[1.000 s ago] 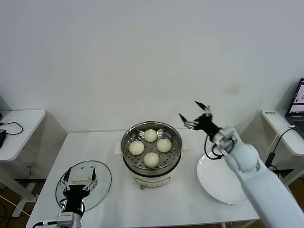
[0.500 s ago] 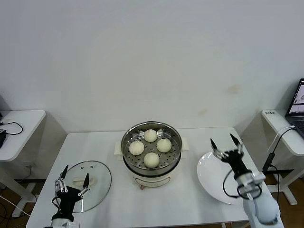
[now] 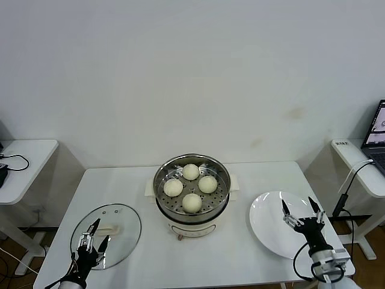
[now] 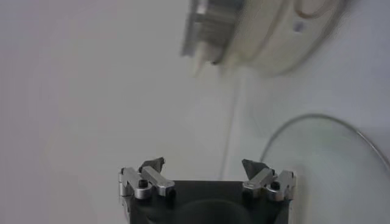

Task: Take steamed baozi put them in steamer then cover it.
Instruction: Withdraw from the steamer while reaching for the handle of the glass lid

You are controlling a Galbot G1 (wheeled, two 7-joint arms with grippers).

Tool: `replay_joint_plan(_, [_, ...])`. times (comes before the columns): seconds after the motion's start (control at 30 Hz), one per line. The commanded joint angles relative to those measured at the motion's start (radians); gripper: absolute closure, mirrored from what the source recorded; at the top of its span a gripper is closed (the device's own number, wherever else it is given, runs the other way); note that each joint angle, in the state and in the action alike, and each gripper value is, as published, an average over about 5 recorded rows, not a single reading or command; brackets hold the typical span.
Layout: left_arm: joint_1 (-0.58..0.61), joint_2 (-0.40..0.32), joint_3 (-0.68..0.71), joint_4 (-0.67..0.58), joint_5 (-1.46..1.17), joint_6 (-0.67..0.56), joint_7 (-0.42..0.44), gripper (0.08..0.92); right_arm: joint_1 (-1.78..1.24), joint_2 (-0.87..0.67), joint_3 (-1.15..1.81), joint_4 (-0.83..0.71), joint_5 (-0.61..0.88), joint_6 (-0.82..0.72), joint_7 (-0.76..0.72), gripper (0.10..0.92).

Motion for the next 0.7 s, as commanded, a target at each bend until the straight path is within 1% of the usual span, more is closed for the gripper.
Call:
replay_joint_plan(0.03, [-0.084,0.029,-0.016,0.107,0.156,0.003,0.049,0.177,-0.063,0.035,0.037,0.006,-0.023,0.015,-0.003,0.203])
replay_joint_plan(0.2, [-0.127,0.037,-0.008,0.169,0.151,0.006,0.056,0.177,-0.07,0.041,0.035,0.011,-0.025,0.015,-0.003,0.203])
replay_joint_plan(0.5, [-0.206,0.035,0.024,0.245,0.157,0.016,0.064,0.177,-0.073,0.048,0.023,0.014,-0.029,0.014,-0.005,0.203])
replay_joint_plan(0.7, [-0.249,0.042,0.033,0.274,0.157,0.022,0.069,0.177,-0.084,0.049,0.013,0.017,-0.042,0.017,-0.011,0.202])
